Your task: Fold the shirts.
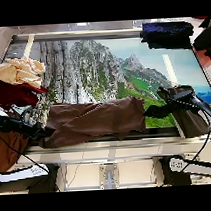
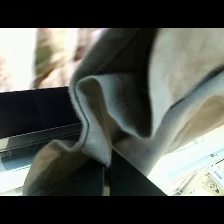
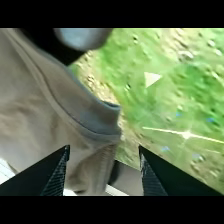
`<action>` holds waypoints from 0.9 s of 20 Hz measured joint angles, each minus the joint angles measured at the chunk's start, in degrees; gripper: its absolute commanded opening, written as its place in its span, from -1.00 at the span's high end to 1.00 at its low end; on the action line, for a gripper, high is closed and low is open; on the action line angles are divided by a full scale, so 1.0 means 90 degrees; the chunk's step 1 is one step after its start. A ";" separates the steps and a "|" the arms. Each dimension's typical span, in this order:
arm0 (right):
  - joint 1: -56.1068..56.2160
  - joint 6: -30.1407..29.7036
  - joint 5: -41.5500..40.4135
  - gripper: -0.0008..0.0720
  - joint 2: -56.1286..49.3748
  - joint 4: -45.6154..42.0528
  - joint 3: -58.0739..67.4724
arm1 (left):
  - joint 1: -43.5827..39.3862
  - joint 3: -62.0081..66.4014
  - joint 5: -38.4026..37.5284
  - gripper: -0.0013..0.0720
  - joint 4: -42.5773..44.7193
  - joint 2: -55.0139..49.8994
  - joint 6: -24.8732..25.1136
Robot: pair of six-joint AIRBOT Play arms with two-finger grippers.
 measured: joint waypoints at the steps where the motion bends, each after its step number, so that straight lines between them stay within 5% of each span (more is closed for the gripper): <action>1: 0.0005 0.0000 0.0010 -0.41 -0.0002 -0.0039 0.0000 | 0.0000 0.0000 -0.0032 0.94 0.0000 0.0029 0.0000; 4: 0.0012 0.0002 0.0053 -0.22 -0.0012 -0.0039 0.0000 | -0.0007 0.0000 -0.0078 0.94 -0.0002 0.0126 0.0002; 10: 0.0296 -0.0036 -0.0058 -0.16 -0.0284 0.0163 0.0000 | -0.0012 0.0000 -0.0100 0.94 -0.0002 0.0197 0.0002; 12: 0.0578 -0.0051 -0.0036 0.92 -0.0398 0.0202 0.0000 | -0.0012 0.0000 -0.0104 0.94 -0.0015 0.0209 -0.0002; 18: 0.0962 -0.0172 -0.1061 0.93 0.0136 0.0257 0.0763 | -0.0010 0.0381 -0.0134 0.94 -0.1285 0.0872 -0.0073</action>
